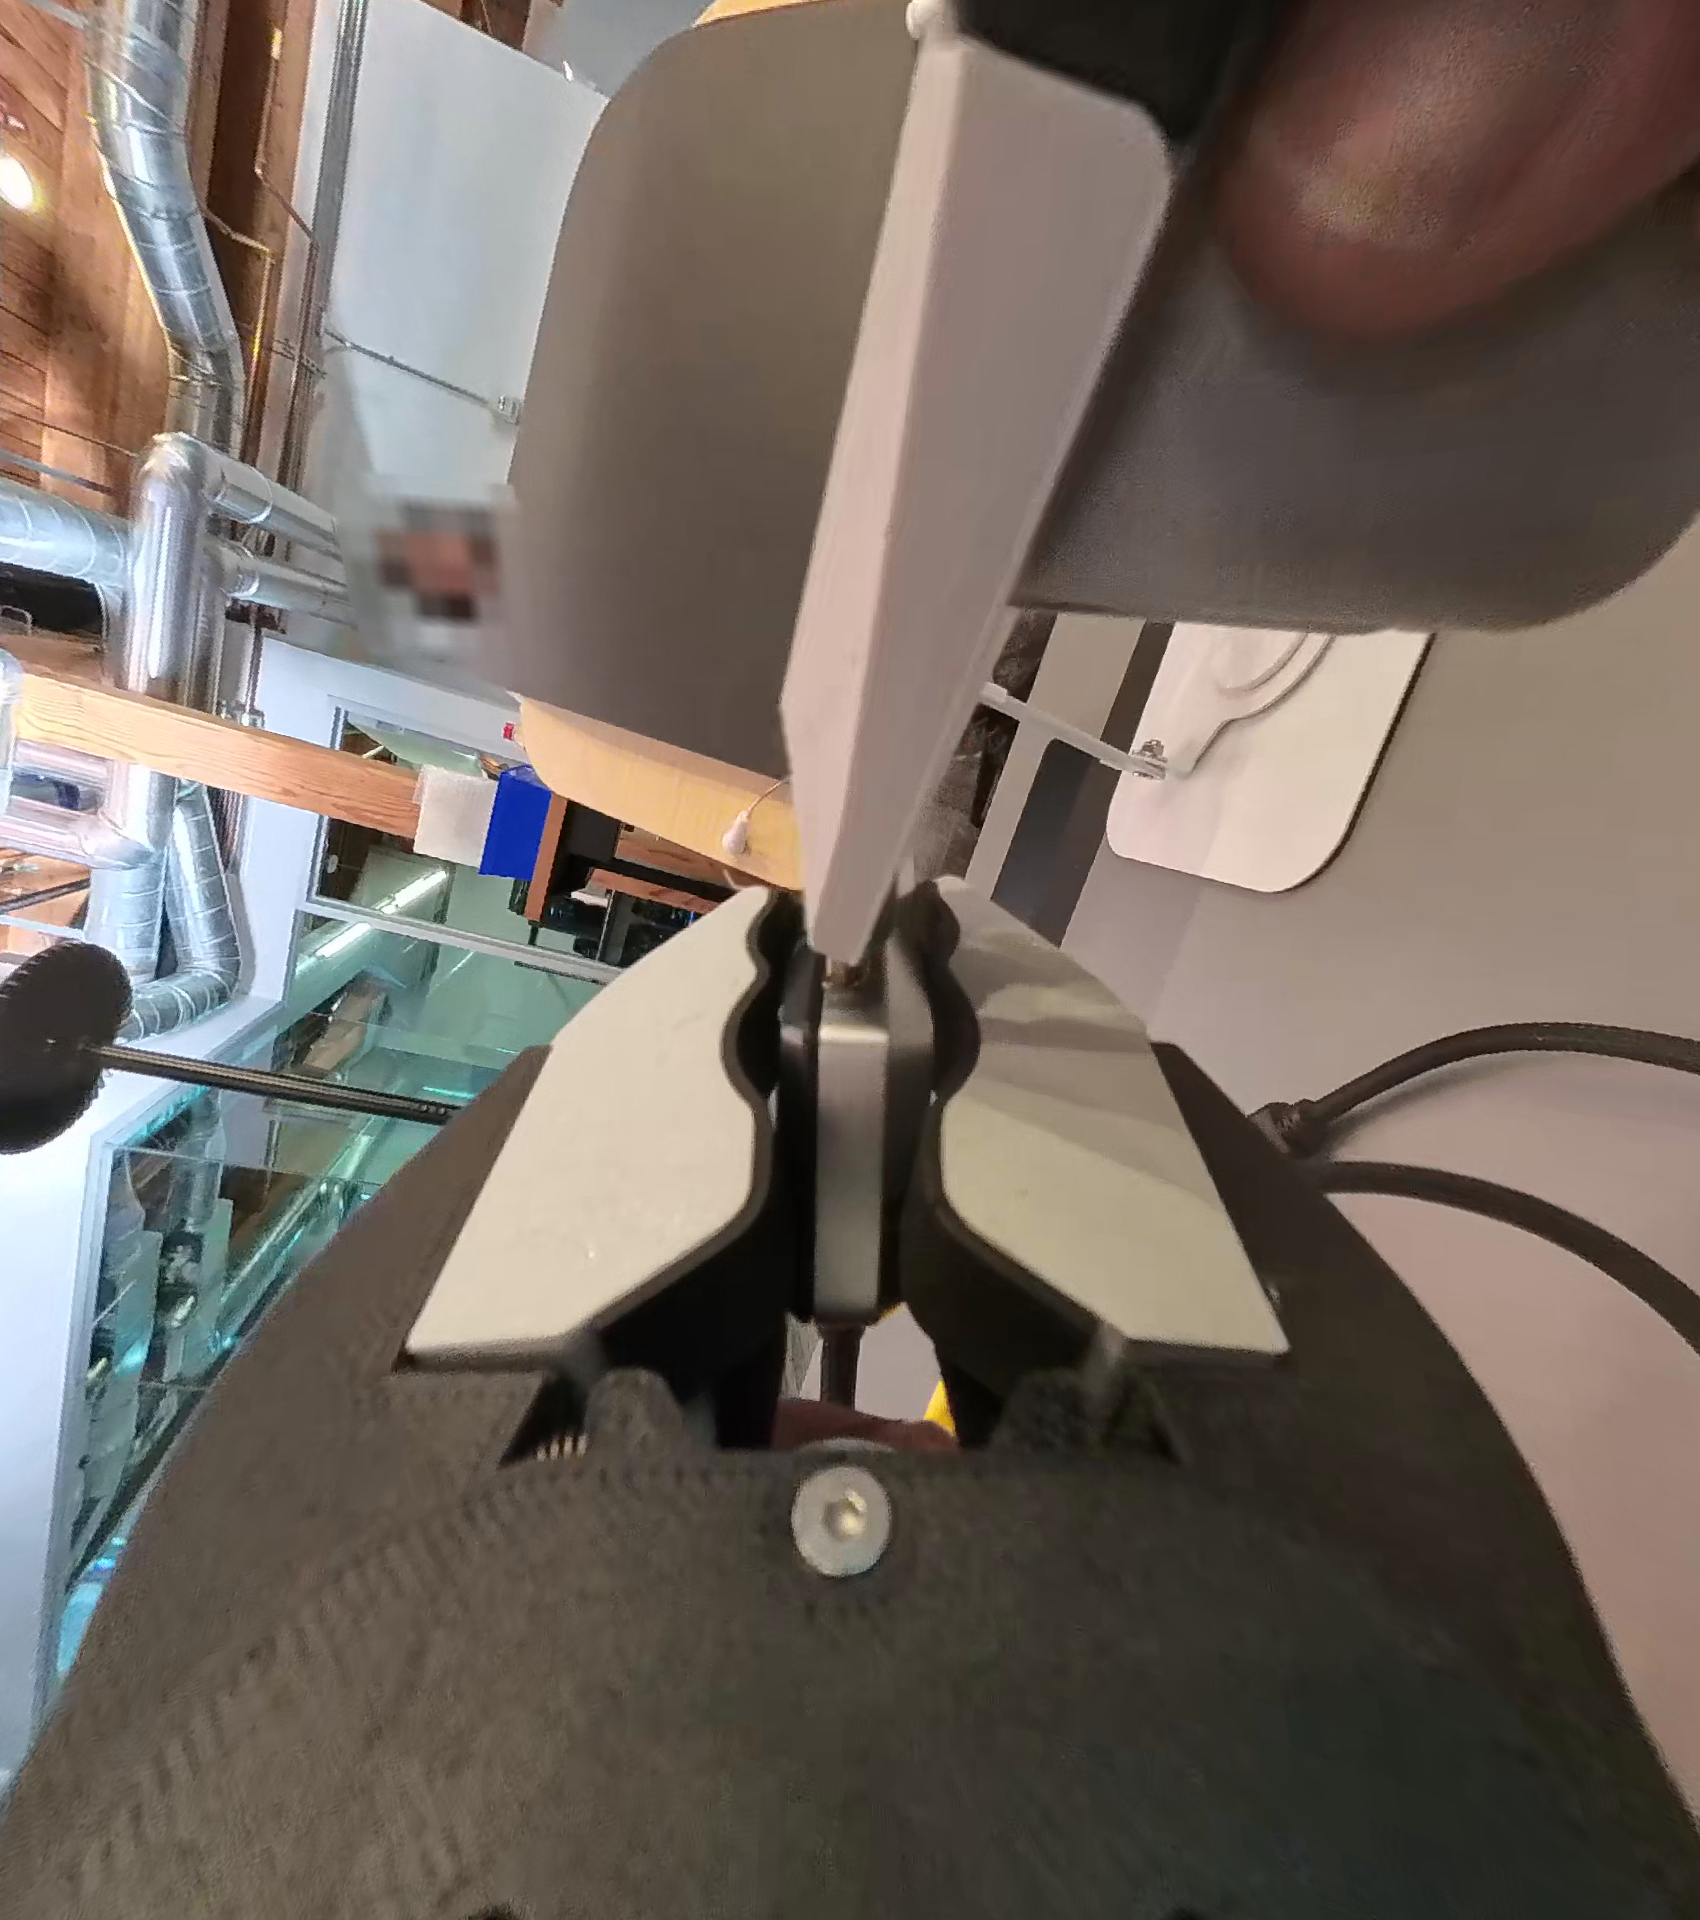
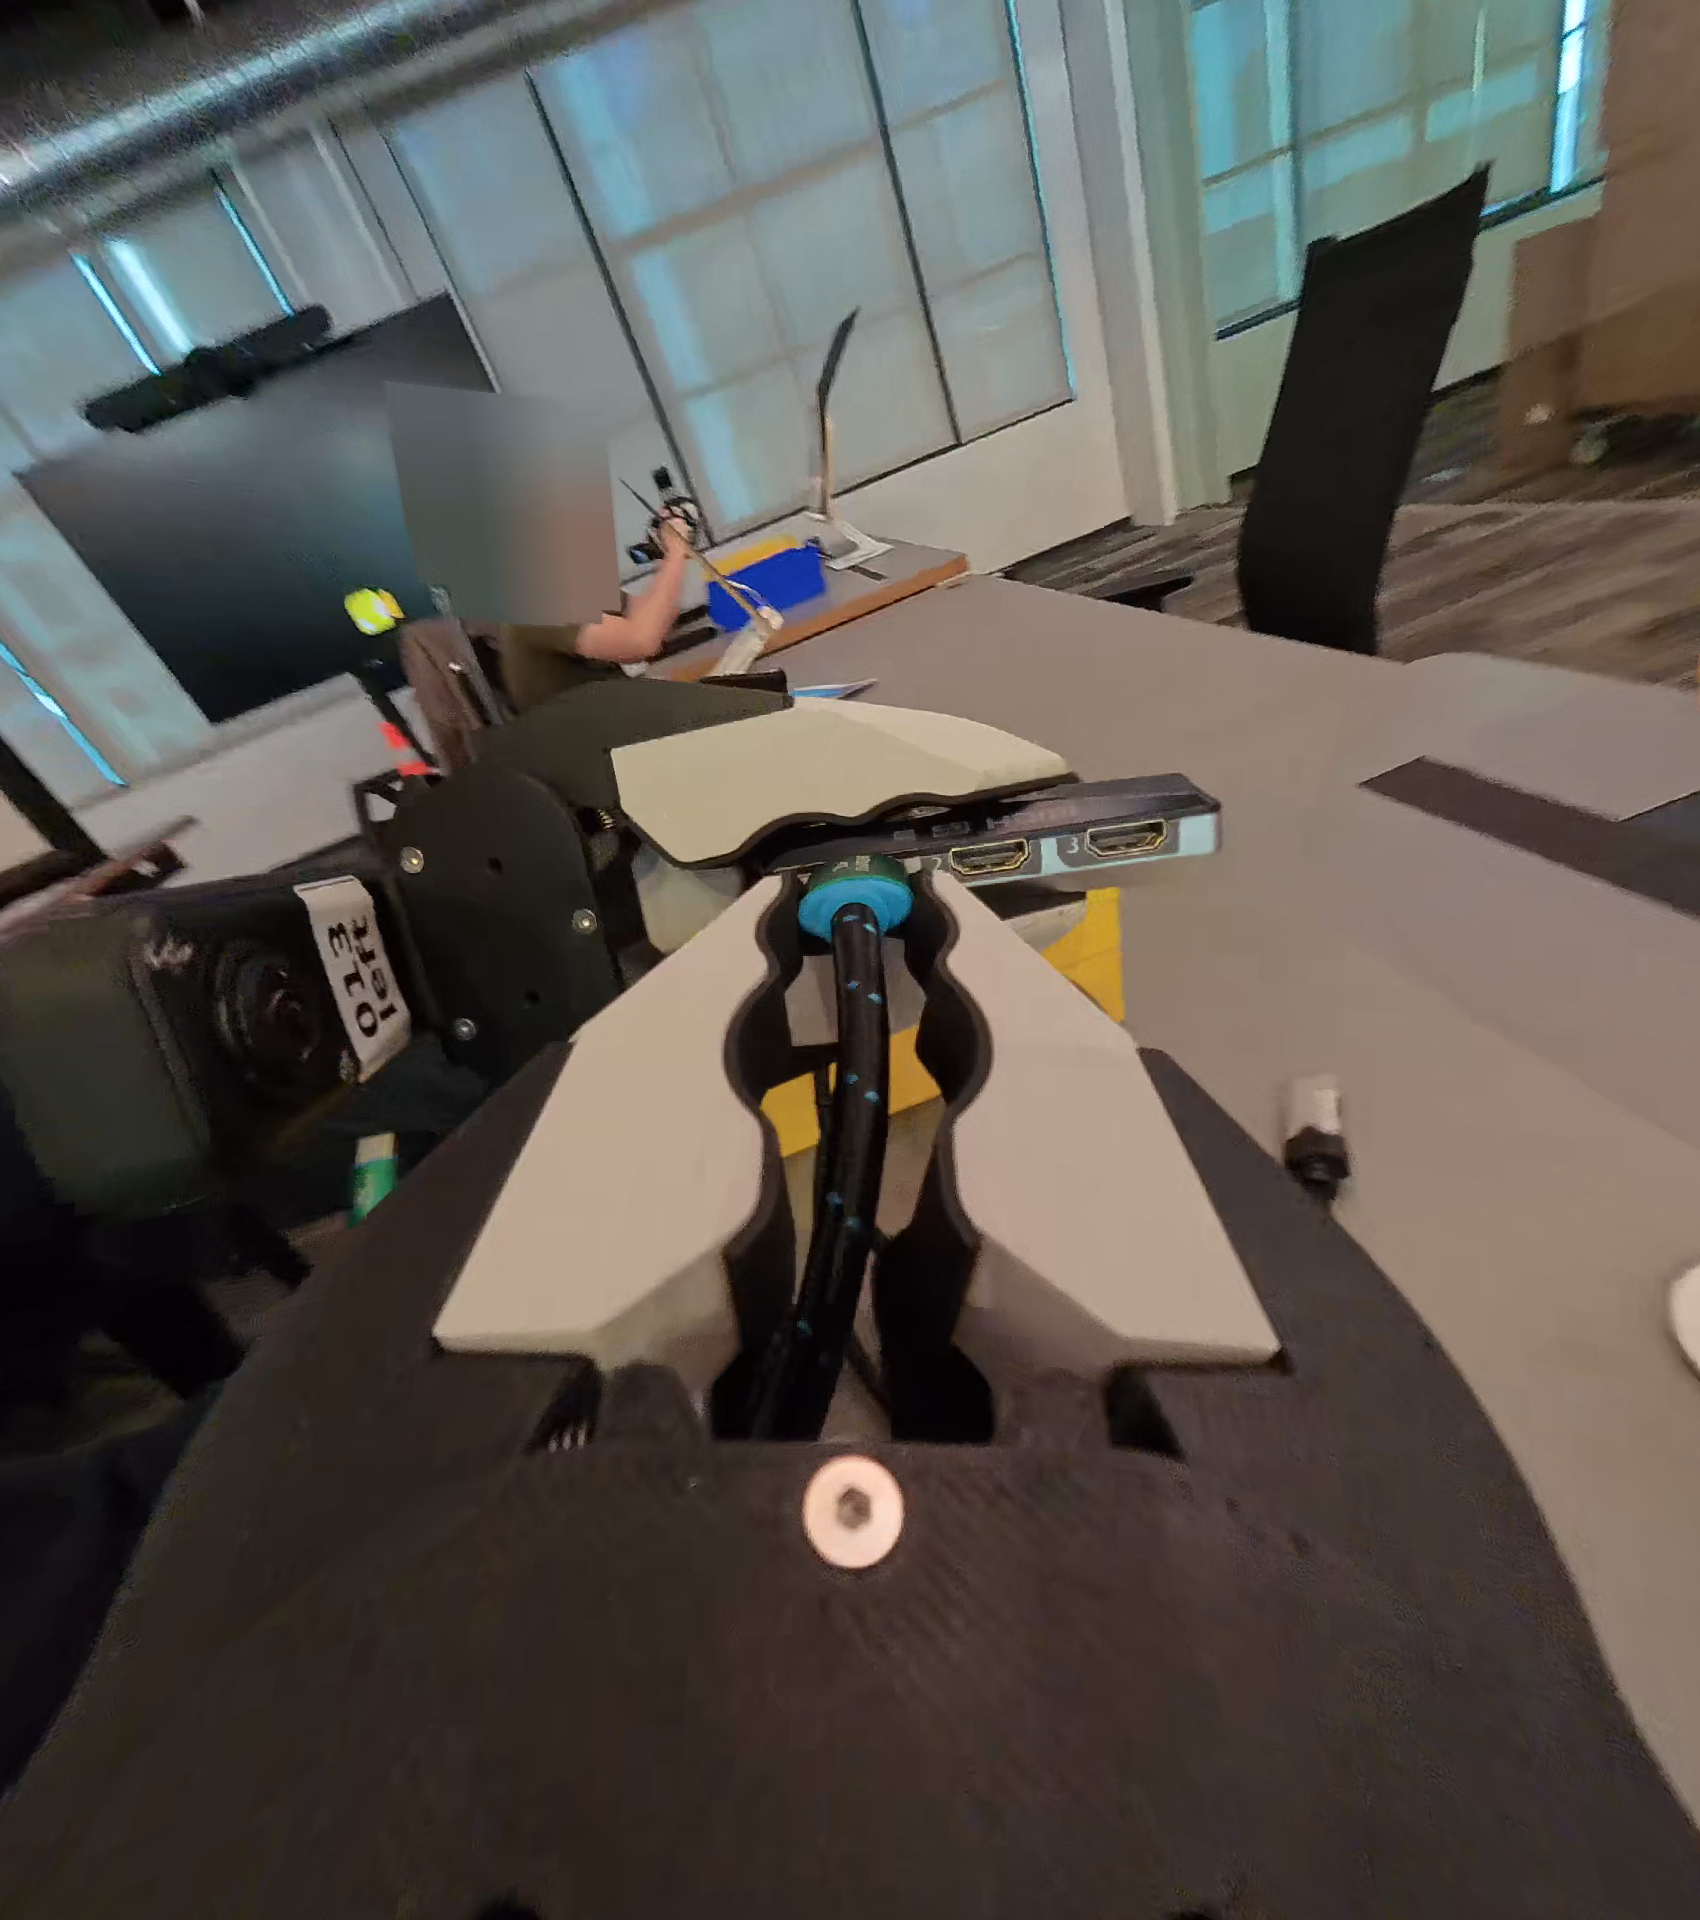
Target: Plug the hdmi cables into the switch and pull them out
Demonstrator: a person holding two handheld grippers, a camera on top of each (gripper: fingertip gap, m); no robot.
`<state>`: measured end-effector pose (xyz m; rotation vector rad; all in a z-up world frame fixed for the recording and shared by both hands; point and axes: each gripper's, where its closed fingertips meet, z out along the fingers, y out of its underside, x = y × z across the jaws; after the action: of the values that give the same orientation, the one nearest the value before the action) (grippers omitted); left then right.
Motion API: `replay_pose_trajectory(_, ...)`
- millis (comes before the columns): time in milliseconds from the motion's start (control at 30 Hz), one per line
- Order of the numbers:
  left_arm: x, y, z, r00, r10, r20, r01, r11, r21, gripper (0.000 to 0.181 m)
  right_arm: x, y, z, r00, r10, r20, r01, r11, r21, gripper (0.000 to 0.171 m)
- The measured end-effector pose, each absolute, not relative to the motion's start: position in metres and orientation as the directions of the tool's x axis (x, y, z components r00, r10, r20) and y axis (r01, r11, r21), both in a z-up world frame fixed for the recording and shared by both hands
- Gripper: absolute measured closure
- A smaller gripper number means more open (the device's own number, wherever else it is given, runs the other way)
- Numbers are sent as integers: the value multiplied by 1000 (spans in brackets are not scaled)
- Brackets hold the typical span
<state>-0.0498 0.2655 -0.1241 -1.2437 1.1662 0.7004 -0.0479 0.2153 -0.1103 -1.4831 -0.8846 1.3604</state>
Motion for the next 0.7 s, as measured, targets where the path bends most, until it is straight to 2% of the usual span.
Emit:
replay_pose_trajectory(167, -47, 262, -126, 303, -185, -935, -897, 274, -345, 159, -46, 212, -113, 126, 942, -310, -48, -306, -951, 153)
replay_pose_trajectory(400, -46, 262, -120, 368, -184, -912, -873, 269, -406, 160, -47, 210, -107, 324, 946, -1, 96, -34, -995, 154)
replay_pose_trajectory(433, -45, 261, -118, 374, -174, -911, -870, 275, -410, 160, -47, 209, -105, 312, 950, -16, 92, -47, -995, 154)
replay_pose_trajectory(533, -47, 261, -116, 375, -171, -911, -873, 265, -409, 160, -46, 209, -104, 204, 951, -233, -22, -234, -972, 154)
replay_pose_trajectory(600, -48, 262, -120, 361, -174, -916, -882, 257, -396, 159, -45, 210, -107, 152, 937, -316, -54, -311, -949, 153)
replay_pose_trajectory(700, -46, 261, -126, 367, -205, -907, -874, 258, -412, 159, -45, 210, -112, 183, 946, -268, -17, -269, -963, 153)
